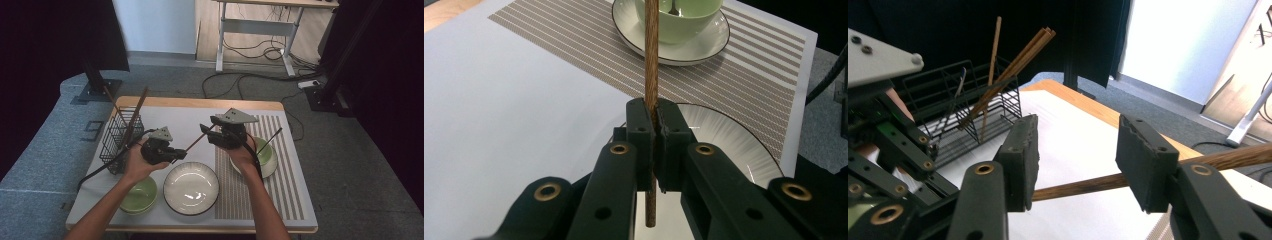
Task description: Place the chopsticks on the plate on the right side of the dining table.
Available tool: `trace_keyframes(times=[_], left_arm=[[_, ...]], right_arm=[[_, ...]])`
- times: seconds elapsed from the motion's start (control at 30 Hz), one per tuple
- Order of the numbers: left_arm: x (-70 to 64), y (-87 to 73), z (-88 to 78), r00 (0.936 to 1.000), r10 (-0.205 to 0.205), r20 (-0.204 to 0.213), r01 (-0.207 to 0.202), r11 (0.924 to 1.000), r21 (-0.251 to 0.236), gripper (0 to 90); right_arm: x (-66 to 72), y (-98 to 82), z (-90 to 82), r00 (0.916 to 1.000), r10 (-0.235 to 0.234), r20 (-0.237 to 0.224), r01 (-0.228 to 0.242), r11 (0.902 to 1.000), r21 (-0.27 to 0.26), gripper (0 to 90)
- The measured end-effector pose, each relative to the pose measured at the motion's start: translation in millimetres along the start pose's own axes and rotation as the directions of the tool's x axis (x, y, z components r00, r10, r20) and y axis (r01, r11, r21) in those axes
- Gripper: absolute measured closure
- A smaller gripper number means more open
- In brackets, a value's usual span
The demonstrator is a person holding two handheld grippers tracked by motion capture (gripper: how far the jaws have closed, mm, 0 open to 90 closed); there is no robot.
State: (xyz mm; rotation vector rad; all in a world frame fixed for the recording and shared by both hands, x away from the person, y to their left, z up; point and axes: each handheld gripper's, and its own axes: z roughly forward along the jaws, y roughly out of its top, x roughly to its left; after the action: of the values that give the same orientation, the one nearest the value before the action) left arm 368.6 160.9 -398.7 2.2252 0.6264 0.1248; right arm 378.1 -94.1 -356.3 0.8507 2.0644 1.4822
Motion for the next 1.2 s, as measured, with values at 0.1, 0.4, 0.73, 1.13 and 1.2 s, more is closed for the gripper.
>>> trace_keyframes(times=[0.1,0.4,0.73,1.13,1.2], left_arm=[[-0.4,-0.4,-1.0,1.0,0.004,0.003,-0.004,1.0,0.008,86.3],[-1.0,-1.5,-1.3,0.9998,0.015,0.016,-0.015,0.9996,0.025,86.3],[0.8,-2.5,-3.4,0.9996,0.013,0.026,-0.014,0.9995,0.028,86.3],[2.2,-2.7,-4.6,0.9989,0.01,0.045,-0.012,0.9989,0.045,86.2],[2.5,-2.6,-4.9,0.9987,0.008,0.05,-0.011,0.9987,0.05,86.2]], right_arm=[[-3.4,-2.2,-1.9,0.9999,-0.016,-0.005,0.016,0.9998,0.014,48.4],[-11.1,-8.1,-5.2,0.9988,-0.049,0.003,0.049,0.9971,0.058,45.3],[-15.1,-13.7,-5.5,0.9967,-0.081,0.001,0.081,0.9922,0.095,41.5],[-14.8,-21.4,-0.4,0.9738,-0.225,-0.035,0.226,0.9463,0.231,39.7],[-15.1,-23.4,0.5,0.9697,-0.241,-0.042,0.243,0.9383,0.246,39.8]])
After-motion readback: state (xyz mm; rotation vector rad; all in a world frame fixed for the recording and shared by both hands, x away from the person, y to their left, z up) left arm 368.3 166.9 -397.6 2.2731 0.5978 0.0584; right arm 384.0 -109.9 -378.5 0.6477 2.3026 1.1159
